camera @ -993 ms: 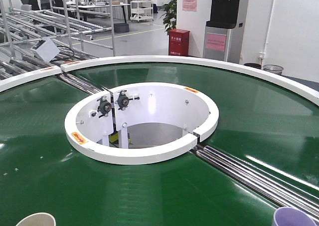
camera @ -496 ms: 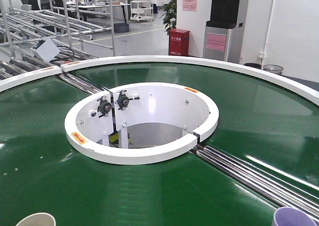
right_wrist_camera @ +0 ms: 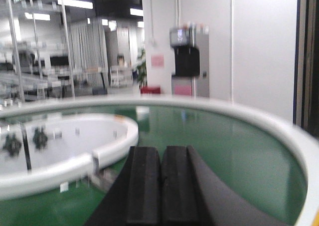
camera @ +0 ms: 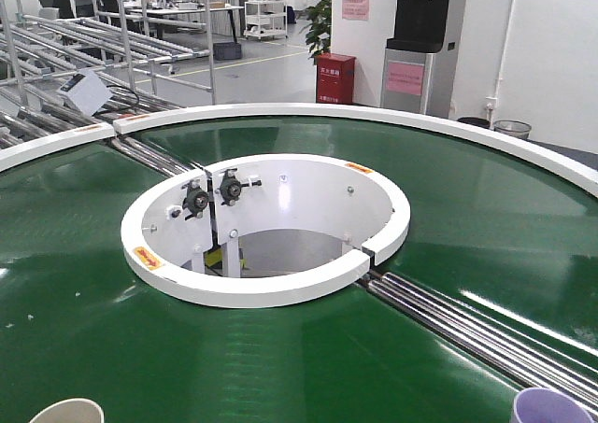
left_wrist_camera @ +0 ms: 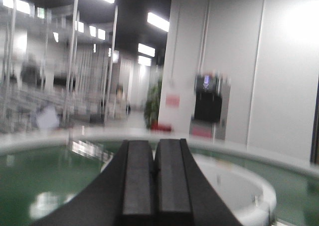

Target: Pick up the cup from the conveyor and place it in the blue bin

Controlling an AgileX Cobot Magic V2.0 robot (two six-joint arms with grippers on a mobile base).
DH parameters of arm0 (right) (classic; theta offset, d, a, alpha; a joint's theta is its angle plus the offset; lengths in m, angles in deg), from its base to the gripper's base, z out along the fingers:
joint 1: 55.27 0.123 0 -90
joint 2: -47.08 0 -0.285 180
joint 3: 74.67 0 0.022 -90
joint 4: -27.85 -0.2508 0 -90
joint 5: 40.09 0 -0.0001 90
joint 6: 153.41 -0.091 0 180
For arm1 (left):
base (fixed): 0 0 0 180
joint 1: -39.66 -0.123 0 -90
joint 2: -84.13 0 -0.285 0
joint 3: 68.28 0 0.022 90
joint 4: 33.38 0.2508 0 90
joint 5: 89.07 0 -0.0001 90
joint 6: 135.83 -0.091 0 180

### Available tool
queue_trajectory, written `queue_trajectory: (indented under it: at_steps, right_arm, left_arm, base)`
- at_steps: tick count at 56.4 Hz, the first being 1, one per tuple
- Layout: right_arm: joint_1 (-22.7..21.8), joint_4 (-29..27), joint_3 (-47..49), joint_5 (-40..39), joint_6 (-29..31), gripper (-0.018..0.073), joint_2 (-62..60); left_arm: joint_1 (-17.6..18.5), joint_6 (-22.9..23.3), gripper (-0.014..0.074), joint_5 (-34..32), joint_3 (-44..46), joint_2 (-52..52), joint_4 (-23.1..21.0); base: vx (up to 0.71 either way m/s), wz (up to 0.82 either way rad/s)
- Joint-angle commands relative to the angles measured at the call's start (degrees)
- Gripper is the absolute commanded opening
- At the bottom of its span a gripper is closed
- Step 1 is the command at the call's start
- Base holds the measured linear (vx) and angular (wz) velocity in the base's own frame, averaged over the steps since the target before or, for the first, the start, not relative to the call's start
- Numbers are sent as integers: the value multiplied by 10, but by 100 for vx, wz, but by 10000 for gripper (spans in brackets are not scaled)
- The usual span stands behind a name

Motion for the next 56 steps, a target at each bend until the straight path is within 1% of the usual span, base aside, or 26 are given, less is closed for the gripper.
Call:
queue_trajectory:
  at_steps: [1, 4, 8, 11, 14, 21, 28, 32, 35, 39, 43, 46, 51, 56]
  right_arm:
    - [-3, 10, 122, 41, 4, -9, 51]
    - [-3, 10, 173, 84, 6, -9, 95]
    - [-3, 10, 231, 109, 10, -9, 153]
    - [-3, 10, 264, 110, 11, -9, 193]
    - [-3, 10, 282, 107, 11, -9, 229]
    - [-3, 10, 296, 100, 11, -6, 300]
    - [-3, 10, 296, 109, 11, 4, 351]
    - [-3, 10, 296, 108, 11, 21, 371]
    - [-3, 10, 296, 108, 11, 42, 384]
    - [-3, 10, 296, 108, 14, 85, 398]
    - [-3, 10, 294, 108, 30, 155, 411]
    - [-3, 10, 294, 110, 47, 230, 418]
    - [-3, 9, 294, 108, 53, 348, 431]
    - [-3, 8, 294, 107, 53, 446, 445]
  left_arm:
    - [-1, -37, -7, 1, 104, -22, 1]
    - [-1, -67, -7, 44, 163, -50, 1]
    - [-1, -100, -7, 92, 227, -99, 1]
    - [-1, -116, -7, 118, 264, -142, 1]
    - [-1, -118, -7, 138, 284, -177, 1]
    - [-1, -115, -6, 143, 294, -249, 1]
    - [-1, -114, 3, 164, 289, -304, 1]
    - [-1, -114, 23, 183, 289, -332, 1]
    - [-1, -114, 55, 201, 289, -352, 1]
    - [-1, -114, 120, 224, 289, -377, 1]
    - [-1, -114, 200, 242, 288, -402, 1]
    - [-1, -114, 269, 246, 288, -417, 1]
    - [-1, -114, 375, 244, 288, -441, 1]
    - [-1, -110, 438, 243, 288, -465, 0]
  base:
    - [0, 0]
    - [0, 0]
    - [0, 0]
    - [0, 0]
    - [0, 0]
    - [0, 0]
    - [0, 0]
    - [0, 0]
    - [0, 0]
    - [0, 0]
    - [0, 0]
    - [0, 0]
    - [0, 0]
    - [0, 0]
